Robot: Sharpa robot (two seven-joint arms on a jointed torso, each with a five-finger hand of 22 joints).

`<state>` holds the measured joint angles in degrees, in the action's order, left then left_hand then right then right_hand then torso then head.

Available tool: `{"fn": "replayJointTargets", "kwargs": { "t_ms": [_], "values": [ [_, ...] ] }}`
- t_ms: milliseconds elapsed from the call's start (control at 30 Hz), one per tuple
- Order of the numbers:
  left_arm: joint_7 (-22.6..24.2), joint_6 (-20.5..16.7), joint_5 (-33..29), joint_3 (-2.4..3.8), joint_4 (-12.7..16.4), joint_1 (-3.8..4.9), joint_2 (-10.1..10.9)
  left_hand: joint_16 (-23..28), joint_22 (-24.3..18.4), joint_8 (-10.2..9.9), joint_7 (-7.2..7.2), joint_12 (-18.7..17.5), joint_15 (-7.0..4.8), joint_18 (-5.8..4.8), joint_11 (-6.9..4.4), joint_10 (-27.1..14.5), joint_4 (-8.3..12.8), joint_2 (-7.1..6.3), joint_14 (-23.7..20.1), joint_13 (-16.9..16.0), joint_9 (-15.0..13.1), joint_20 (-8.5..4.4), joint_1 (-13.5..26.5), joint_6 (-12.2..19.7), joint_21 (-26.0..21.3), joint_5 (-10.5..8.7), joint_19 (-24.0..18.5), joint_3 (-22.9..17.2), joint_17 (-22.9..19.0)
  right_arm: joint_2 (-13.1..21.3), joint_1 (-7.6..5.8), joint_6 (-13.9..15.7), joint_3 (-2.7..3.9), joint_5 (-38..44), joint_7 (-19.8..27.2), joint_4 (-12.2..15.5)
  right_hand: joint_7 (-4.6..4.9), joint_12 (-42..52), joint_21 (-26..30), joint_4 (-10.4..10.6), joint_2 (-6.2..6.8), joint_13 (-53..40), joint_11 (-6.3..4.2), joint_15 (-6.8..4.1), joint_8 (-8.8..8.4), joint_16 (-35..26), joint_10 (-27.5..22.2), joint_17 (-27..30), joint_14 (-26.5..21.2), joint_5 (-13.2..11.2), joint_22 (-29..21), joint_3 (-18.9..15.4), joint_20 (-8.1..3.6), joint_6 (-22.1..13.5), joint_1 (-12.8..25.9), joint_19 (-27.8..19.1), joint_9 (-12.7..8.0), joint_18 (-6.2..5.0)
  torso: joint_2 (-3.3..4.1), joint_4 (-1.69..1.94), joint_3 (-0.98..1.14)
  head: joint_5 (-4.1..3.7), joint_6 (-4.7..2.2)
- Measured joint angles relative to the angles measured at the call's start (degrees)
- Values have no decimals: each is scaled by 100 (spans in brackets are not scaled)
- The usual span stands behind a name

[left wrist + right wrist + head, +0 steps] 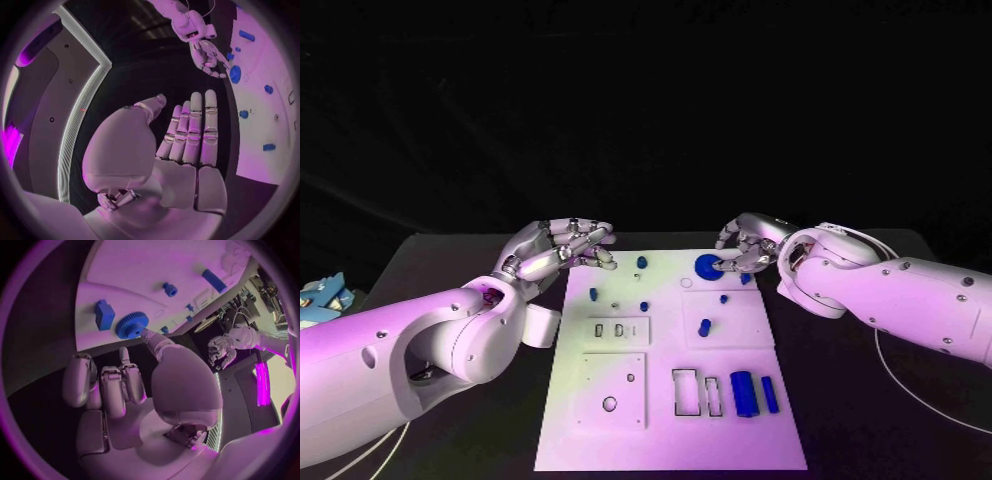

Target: Assemble the parts on the task board

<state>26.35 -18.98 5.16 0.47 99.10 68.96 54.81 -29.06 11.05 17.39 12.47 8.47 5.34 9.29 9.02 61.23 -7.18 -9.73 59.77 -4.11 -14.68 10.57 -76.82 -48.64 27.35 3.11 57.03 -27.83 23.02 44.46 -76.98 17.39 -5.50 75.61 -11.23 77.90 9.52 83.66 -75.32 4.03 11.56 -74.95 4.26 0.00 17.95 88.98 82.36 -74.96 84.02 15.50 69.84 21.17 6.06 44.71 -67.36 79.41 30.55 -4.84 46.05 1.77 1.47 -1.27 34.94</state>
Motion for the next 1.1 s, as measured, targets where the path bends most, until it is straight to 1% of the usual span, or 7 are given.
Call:
{"fn": "replayJointTargets", "kwargs": {
  "t_ms": [167,233,267,367,500,1033,1100],
  "values": [
    [0,9,0,0,-7,0,-6,0,0,0,0,0,0,0,0,0,0,0,0,0,0,0,0,0,0,0,0,0,0,-97,27,70,0,0,22,-85,-1,0,-39,-42,-24,0,13,0,0,21,-13,0,0,0,23,42,21,-38,-68,20,0,0,2,4,-4,14,20],
    [0,11,0,0,-9,0,-7,-13,-1,0,0,0,0,0,0,0,0,0,0,0,-1,0,0,0,0,0,0,0,1,-116,41,84,1,0,31,-97,22,0,-39,-56,-1,0,21,0,0,22,-21,1,0,0,23,28,21,-70,-91,20,0,0,1,4,-7,19,29],
    [0,12,0,0,-10,0,-6,-22,0,0,0,0,0,0,0,0,0,0,0,0,-2,0,0,0,0,0,0,0,6,-120,51,88,1,0,34,-97,6,0,-39,-72,-1,0,21,0,0,22,-21,0,0,0,23,43,21,-87,-91,20,0,1,1,2,-7,25,35],
    [0,13,0,0,-10,0,-5,-22,-1,0,0,0,0,0,0,0,0,0,0,0,-5,0,0,0,0,0,0,0,8,-125,83,90,1,5,45,-94,6,0,-39,-72,-23,1,21,0,0,22,-21,1,0,0,23,43,21,-87,-113,20,-1,0,1,-7,-4,43,44],
    [0,13,0,0,-11,0,-1,-22,4,0,0,0,0,0,0,0,0,0,0,0,-5,0,0,0,0,0,0,0,8,-127,103,89,-2,28,55,-84,24,0,-39,-72,0,1,42,21,0,22,-42,1,-21,0,29,43,21,-105,-136,20,-1,0,1,-13,-1,49,55],
    [-8,14,0,0,-14,0,-5,-22,3,0,0,0,0,0,0,0,0,0,0,0,-3,0,0,0,22,0,0,0,6,-235,139,72,-6,114,75,-127,24,0,-39,-112,-30,2,41,42,-1,22,-42,2,1,-21,35,83,21,-105,-166,20,-2,0,4,-10,8,66,76],
    [-8,14,0,0,-16,0,-5,-22,3,0,0,0,0,0,0,0,0,0,0,0,-3,0,0,0,22,0,0,0,6,-248,144,67,-9,126,75,-145,23,0,-39,-127,-61,3,41,42,-1,22,-42,2,1,-21,38,99,21,-105,-196,20,3,0,5,-10,8,67,79]
  ]
}}
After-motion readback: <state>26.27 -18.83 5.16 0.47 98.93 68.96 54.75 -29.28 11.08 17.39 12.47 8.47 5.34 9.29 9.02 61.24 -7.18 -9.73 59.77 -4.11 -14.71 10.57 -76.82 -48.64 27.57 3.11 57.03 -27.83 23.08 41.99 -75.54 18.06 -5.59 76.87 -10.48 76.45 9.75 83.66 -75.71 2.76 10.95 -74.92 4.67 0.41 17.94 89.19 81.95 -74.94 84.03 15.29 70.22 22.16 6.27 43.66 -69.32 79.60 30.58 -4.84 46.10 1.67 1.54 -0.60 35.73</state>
